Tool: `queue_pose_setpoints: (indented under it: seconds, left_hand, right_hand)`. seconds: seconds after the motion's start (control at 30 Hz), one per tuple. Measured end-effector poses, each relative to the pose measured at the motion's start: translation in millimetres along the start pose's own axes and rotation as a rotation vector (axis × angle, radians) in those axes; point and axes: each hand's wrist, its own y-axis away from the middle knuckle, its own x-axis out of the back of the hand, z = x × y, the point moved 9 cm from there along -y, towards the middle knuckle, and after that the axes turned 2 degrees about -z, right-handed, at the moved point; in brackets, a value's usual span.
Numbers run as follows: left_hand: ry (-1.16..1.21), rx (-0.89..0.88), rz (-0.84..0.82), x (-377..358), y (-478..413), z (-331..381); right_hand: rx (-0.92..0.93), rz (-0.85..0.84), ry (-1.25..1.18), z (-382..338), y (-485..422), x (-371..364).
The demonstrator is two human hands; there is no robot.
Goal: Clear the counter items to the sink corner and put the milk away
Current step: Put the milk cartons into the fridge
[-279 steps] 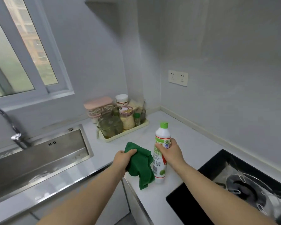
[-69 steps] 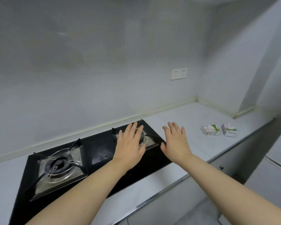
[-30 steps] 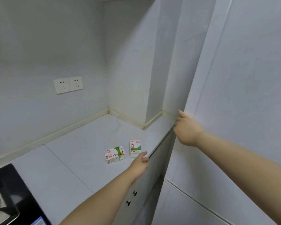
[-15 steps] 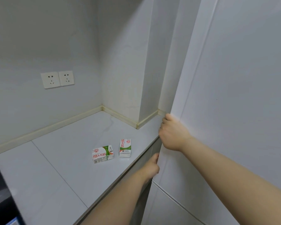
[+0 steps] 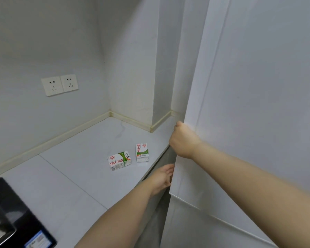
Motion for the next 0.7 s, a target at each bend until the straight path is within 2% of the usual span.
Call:
queue_pose_setpoints:
  seconds: [0.1, 0.2, 0.4, 0.53, 0.6, 0.7]
  left_hand:
    - [-0.006, 0.073, -0.011, 23.4, 25.1, -16.3]
    - [-0.134, 0.123, 0.040, 65.0, 49.7, -27.1]
    - [-0.147, 0.075, 0.206, 131.9, 99.9, -9.9]
    - [-0.152, 0.067, 0.256, 160.5, 128.8, -8.2]
    - [-0.161, 0.068, 0.279, 173.4, 141.1, -8.4]
    - [-0.167, 0.058, 0.303, 187.6, 157.3, -7.7]
  right_hand:
    - [-0.040, -0.185, -0.028, -13.3, 0.5, 8.3]
    - [-0.124, -0.357, -0.114, -17.5, 2.7, 13.7]
    - [-0.196, -0.575, -0.323, -39.5, 15.3, 33.3]
    - [-0.178, -0.806, -0.525, -80.7, 22.6, 36.6]
    - [-0.150, -0.838, -0.500, -104.1, 16.5, 37.2]
    - [-0.189, -0.770, -0.438, -123.9, 5.7, 48.1]
